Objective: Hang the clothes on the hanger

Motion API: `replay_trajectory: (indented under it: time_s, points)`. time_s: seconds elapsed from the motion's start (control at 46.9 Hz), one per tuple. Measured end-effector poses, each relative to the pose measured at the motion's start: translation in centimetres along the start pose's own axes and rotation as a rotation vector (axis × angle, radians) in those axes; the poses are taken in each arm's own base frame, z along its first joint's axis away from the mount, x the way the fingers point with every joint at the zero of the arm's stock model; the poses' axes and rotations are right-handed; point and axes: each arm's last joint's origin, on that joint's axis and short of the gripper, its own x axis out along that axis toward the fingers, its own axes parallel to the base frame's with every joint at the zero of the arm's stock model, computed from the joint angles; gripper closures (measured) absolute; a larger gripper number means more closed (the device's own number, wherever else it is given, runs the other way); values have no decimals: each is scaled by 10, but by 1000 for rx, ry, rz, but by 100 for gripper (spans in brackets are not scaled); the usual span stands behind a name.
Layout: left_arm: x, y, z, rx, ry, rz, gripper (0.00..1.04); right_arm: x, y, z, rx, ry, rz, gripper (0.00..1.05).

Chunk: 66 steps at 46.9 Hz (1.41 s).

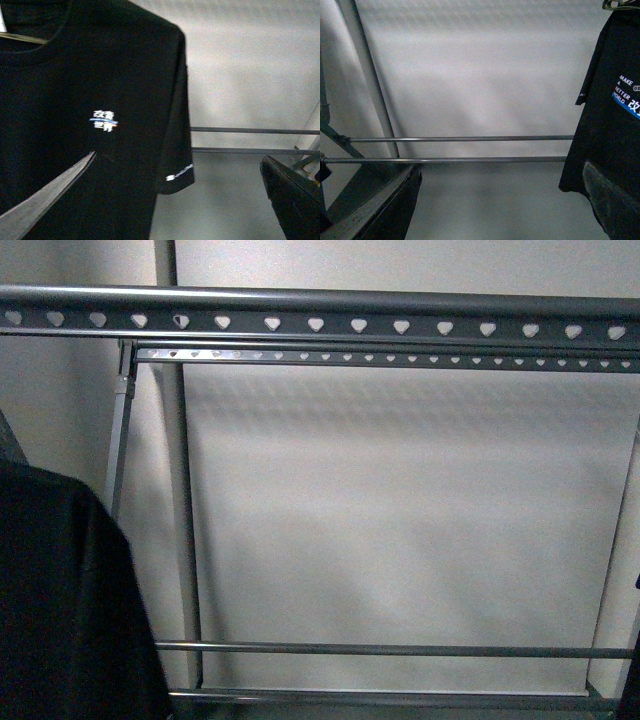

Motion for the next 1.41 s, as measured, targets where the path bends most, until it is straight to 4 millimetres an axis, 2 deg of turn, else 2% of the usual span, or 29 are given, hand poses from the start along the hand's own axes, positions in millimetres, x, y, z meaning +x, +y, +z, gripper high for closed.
replay_trajectory:
  time_s: [0.149, 0.256, 0.341, 0.427, 0.533, 0.555, 0.64, 0.725, 0.811, 0.875, 1.088, 1.408]
  points:
    - [0, 0, 0, 0, 0, 0, 7, 0, 0, 0, 0, 0, 0, 7]
    - [4, 2, 1, -68, 91, -101, 7, 0, 0, 0, 0, 0, 0, 7]
    - [18, 14, 12, -205, 170, 37, 7, 0, 0, 0, 0, 0, 2, 7]
    - [48, 35, 37, -378, 183, 272, 7, 0, 0, 0, 0, 0, 0, 7]
    - [92, 51, 49, -526, 208, 402, 7, 0, 0, 0, 0, 0, 0, 7]
    - [106, 53, 49, -558, 226, 425, 7, 0, 0, 0, 0, 0, 0, 7]
    - [139, 58, 48, -610, 257, 470, 7, 0, 0, 0, 0, 0, 0, 7]
    - [159, 59, 52, -630, 244, 476, 7, 0, 0, 0, 0, 0, 0, 7]
    - [179, 58, 65, -646, 216, 466, 7, 0, 0, 0, 0, 0, 0, 7]
    - [181, 53, 73, -666, 226, 438, 7, 0, 0, 0, 0, 0, 0, 7]
    - [162, 32, 99, -699, 198, 351, 7, 0, 0, 0, 0, 0, 0, 7]
    - [210, 39, 100, -731, 202, 484, 7, 0, 0, 0, 0, 0, 0, 7]
